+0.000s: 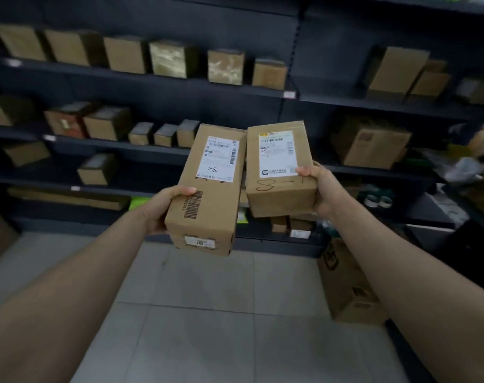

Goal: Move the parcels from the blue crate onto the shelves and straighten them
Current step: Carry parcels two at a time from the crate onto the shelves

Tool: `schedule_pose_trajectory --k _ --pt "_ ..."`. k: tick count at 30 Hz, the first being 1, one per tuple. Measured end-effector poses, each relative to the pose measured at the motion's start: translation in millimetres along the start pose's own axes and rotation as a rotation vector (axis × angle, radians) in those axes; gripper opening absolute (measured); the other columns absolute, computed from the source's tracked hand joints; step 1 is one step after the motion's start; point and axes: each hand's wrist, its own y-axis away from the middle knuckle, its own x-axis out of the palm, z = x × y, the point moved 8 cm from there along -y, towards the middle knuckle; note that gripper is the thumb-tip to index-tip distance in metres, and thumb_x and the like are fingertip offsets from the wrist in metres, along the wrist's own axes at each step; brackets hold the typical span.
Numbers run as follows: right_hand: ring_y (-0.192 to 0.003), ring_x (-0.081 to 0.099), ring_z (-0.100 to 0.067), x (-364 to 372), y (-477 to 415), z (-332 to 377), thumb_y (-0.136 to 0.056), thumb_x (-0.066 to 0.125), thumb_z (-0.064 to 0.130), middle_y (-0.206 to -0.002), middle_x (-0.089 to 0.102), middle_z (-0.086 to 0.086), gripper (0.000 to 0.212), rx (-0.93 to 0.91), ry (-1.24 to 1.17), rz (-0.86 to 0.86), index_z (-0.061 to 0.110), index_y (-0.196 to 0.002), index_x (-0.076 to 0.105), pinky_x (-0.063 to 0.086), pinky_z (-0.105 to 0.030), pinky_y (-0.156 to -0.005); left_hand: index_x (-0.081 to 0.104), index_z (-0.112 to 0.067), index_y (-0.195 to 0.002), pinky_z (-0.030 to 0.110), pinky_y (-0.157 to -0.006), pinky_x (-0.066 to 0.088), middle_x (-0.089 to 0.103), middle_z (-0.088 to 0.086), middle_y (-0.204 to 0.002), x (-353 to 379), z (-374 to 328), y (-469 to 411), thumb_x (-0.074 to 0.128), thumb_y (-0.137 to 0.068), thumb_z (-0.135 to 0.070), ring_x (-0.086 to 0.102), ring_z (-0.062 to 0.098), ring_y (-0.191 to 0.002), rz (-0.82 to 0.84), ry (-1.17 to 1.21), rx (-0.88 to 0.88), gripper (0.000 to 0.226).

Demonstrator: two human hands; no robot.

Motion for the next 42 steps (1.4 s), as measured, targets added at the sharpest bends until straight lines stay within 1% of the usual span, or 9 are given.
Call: schedule_pose_trajectory --k 3,9,13,18,20,23,28,31,42 --pt "-0.105 0.060 -0.032 60 -39 -7 -0.070 0.071 0.025 -0.117 0.063 -0.007 0.065 0.032 0.024 0.090 0.037 -0.130 0.048 0.051 -0.057 -0.083 0.063 -0.020 -0.111 0.039 -0.068 0.057 0.073 0.012 -0.104 -54 0 0 0.073 -0.066 -0.037 0.072 0.027 -0.085 -0.083 0.046 -0.009 0.049" --pt "-0.101 0.062 -0.032 165 -120 -30 -0.072 0.070 0.025 -0.112 0.067 -0.010 0.046 0.111 0.075 0.241 0.032 -0.116 0.058 0.054 -0.052 -0.076 0.062 -0.018 -0.113 0.039 -0.068 0.057 0.072 0.013 -0.105 -157 -1 -16 0.084 -0.048 -0.042 0.071 0.028 -0.088 -0.227 0.079 -0.032 0.073" --pt "-0.103 0.063 -0.033 226 -180 -48 -0.070 0.073 0.025 -0.113 0.068 -0.012 0.048 0.190 0.085 0.307 0.027 -0.116 0.060 0.052 -0.056 -0.083 0.062 -0.016 -0.114 0.037 -0.068 0.056 0.073 0.012 -0.102 -223 -15 -43 0.085 -0.042 -0.042 0.072 0.026 -0.084 -0.323 0.088 -0.047 0.080" --pt "-0.092 0.065 -0.029 308 -241 -58 -0.073 0.071 0.023 -0.105 0.069 -0.012 0.047 0.260 0.129 0.392 0.023 -0.120 0.060 0.057 -0.042 -0.061 0.064 -0.016 -0.108 0.034 -0.064 0.057 0.074 0.010 -0.096 -301 -31 -62 0.081 -0.048 -0.040 0.072 0.023 -0.080 -0.419 0.137 -0.058 0.067" --pt "-0.087 0.066 -0.029 340 -256 -63 -0.074 0.070 0.022 -0.100 0.070 -0.012 0.043 0.293 0.120 0.405 0.023 -0.116 0.062 0.056 -0.043 -0.057 0.065 -0.015 -0.104 0.033 -0.064 0.056 0.075 0.008 -0.092 -327 -32 -67 0.075 -0.058 -0.038 0.072 0.022 -0.077 -0.439 0.169 -0.072 0.053" --pt "-0.088 0.067 -0.029 382 -277 -73 -0.073 0.070 0.021 -0.100 0.071 -0.011 0.041 0.321 0.128 0.416 0.024 -0.113 0.064 0.056 -0.044 -0.061 0.064 -0.014 -0.106 0.035 -0.071 0.053 0.074 0.008 -0.092 -370 -29 -74 0.069 -0.066 -0.036 0.071 0.023 -0.078 -0.471 0.193 -0.096 0.047" --pt "-0.095 0.065 -0.031 435 -305 -103 -0.073 0.070 0.023 -0.105 0.069 -0.012 0.038 0.364 0.159 0.378 0.020 -0.110 0.064 0.056 -0.049 -0.076 0.061 -0.013 -0.116 0.047 -0.098 0.045 0.069 0.015 -0.109 -445 -23 -92 0.073 -0.060 -0.042 0.063 0.032 -0.101 -0.450 0.112 -0.226 0.064" --pt "-0.094 0.066 -0.032 454 -319 -129 -0.072 0.073 0.025 -0.103 0.069 -0.013 0.039 0.419 0.162 0.321 0.017 -0.109 0.064 0.056 -0.049 -0.075 0.058 -0.013 -0.120 0.051 -0.104 0.039 0.064 0.018 -0.119 -489 -22 -106 0.075 -0.054 -0.046 0.058 0.036 -0.112 -0.426 0.026 -0.328 0.076" --pt "-0.091 0.068 -0.033 493 -361 -191 -0.069 0.076 0.026 -0.100 0.072 -0.013 0.044 0.540 0.067 0.110 0.016 -0.110 0.065 0.057 -0.046 -0.068 0.060 -0.015 -0.118 0.053 -0.100 0.043 0.068 0.016 -0.114 -563 -32 -198 0.085 -0.035 -0.050 0.060 0.036 -0.110 -0.220 -0.129 -0.490 0.093"
